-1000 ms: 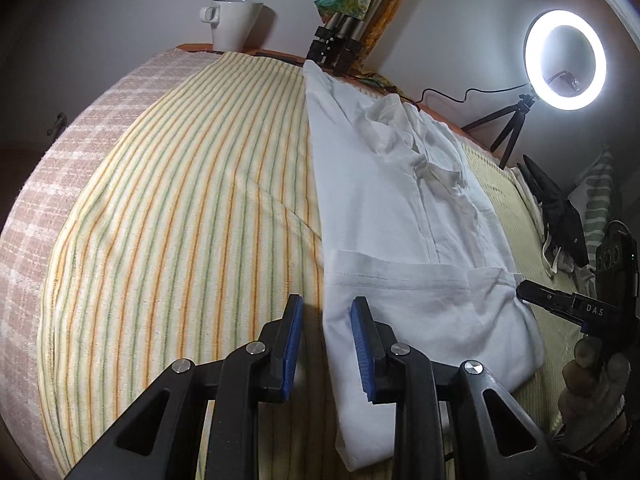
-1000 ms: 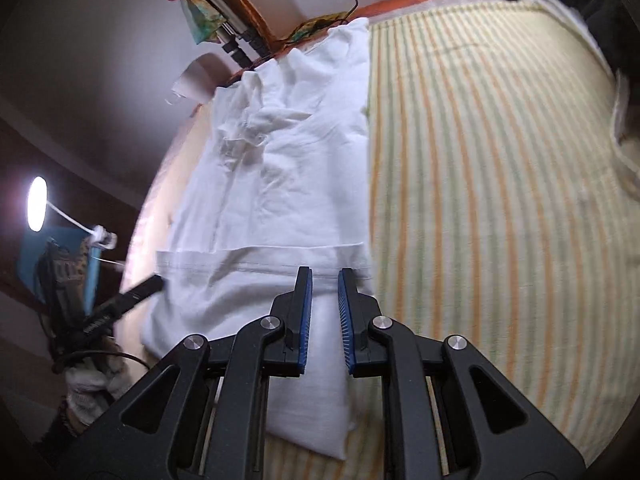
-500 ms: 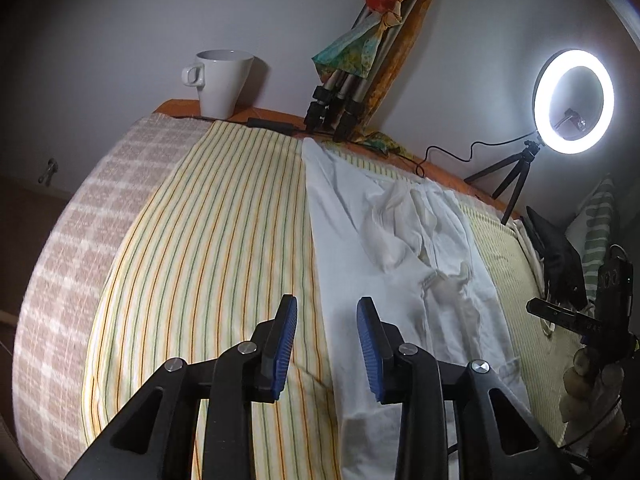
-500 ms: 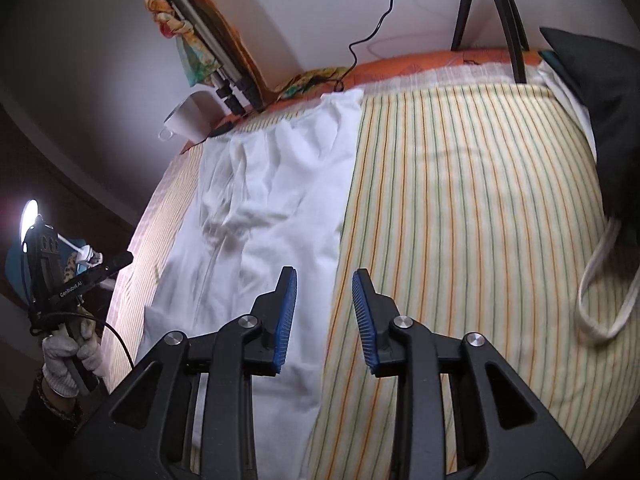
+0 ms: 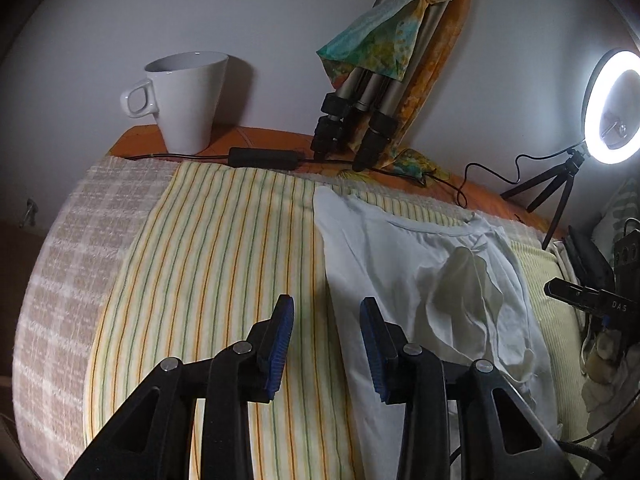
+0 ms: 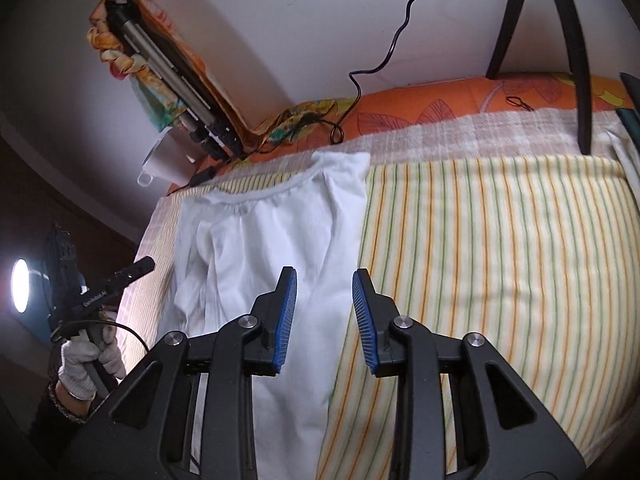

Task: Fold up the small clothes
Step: 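Move both tools along the shirt to its collar edge, then close both tools on the collar edge of the white shirt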

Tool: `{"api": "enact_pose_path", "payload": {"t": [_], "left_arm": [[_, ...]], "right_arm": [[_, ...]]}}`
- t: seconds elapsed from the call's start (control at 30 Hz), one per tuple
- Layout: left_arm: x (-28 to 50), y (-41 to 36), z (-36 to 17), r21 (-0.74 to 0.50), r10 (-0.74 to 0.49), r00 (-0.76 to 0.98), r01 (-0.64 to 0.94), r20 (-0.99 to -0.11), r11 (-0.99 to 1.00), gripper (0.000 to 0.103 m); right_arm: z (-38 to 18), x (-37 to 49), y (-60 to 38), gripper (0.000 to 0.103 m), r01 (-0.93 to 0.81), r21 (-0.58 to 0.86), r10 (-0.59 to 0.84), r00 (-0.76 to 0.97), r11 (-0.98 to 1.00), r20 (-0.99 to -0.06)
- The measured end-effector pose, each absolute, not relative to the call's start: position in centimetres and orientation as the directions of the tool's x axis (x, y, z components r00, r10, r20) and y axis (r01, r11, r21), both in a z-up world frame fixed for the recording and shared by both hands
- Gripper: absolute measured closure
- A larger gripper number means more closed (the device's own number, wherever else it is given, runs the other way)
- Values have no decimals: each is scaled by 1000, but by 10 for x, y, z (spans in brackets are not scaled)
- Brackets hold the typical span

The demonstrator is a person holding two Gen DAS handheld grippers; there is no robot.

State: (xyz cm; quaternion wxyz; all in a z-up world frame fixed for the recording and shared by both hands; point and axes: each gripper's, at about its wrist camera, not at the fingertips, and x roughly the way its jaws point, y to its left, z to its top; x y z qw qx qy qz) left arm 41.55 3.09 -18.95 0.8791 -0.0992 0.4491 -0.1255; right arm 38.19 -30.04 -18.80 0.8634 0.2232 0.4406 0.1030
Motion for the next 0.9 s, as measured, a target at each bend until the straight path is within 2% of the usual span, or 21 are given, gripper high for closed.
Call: {"api": "enact_pose_path", "payload": {"t": [0.37,0.57,0.9], "left_arm": [[468,15,-208,-235,-298,548,185,-782,954,69],[467,34,-203,-339,-377,563,176,-735,924,68],[488,22,-213,-339,-398,538,209,-743,917,68]], "right_arm": [[-216,439,-307,72,63,463,344,583,884,-736],[-217,447,-310,72,53,490,365,598,870,-714],[-224,466,-311,72,39,525,404,592,850,-698]]}}
